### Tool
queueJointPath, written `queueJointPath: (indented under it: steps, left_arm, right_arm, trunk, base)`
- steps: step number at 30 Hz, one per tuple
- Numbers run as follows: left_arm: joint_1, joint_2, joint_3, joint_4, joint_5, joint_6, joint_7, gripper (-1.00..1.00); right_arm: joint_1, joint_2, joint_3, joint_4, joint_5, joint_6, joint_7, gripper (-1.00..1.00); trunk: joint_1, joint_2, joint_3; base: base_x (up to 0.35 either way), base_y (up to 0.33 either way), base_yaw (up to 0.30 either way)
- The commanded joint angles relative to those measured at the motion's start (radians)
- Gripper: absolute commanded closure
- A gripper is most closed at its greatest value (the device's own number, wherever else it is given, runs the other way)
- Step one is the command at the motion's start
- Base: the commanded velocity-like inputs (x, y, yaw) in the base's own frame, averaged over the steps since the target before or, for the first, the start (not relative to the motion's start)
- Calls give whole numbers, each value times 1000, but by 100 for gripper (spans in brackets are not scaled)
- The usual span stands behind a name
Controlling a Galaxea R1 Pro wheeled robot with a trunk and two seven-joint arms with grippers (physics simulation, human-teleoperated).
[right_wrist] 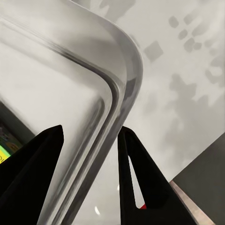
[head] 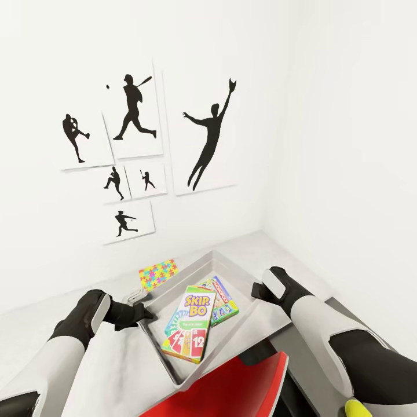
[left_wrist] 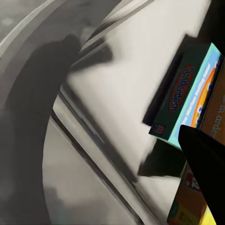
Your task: Put all the toys in the child's room - the three board games (two on the bed and one on the table), the two jigsaw puzzles on the table, and the tennis ball on the table - inside the toy box on the table in the child's room.
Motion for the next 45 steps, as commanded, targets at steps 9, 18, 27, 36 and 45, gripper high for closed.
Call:
queueJointPath:
  steps: [9,18,27,36,45]
  left_arm:
    - [-1,0,2,-1,6,7,5,100]
    - [-1,0,1,-1,6,6,5,100]
    - [-1,0,0,-1,7,6,5,100]
    - [-1,0,1,-1,7,6,5,100]
    - [-1,0,2,-1,7,6,5,100]
  right_arm:
    - [-1,0,8,-2,-22,0,-7,100]
    - [-2,0,8,-2,-22,0,-7,100]
    - [-2,0,8,-2,-22,0,-7,100]
    - [-2,0,8,-2,-22,0,-7,100]
    - [-2,0,8,-2,-22,0,-7,100]
  trunk:
    - [1,-2,-2]
    - [1,-2,-1]
    - [1,-2,13]
    - [1,-2,27]
    - [1,-2,42]
  base:
    - [0,0,0]
    - [0,0,0]
    - [0,0,0]
    - [0,0,0]
    - [0,0,0]
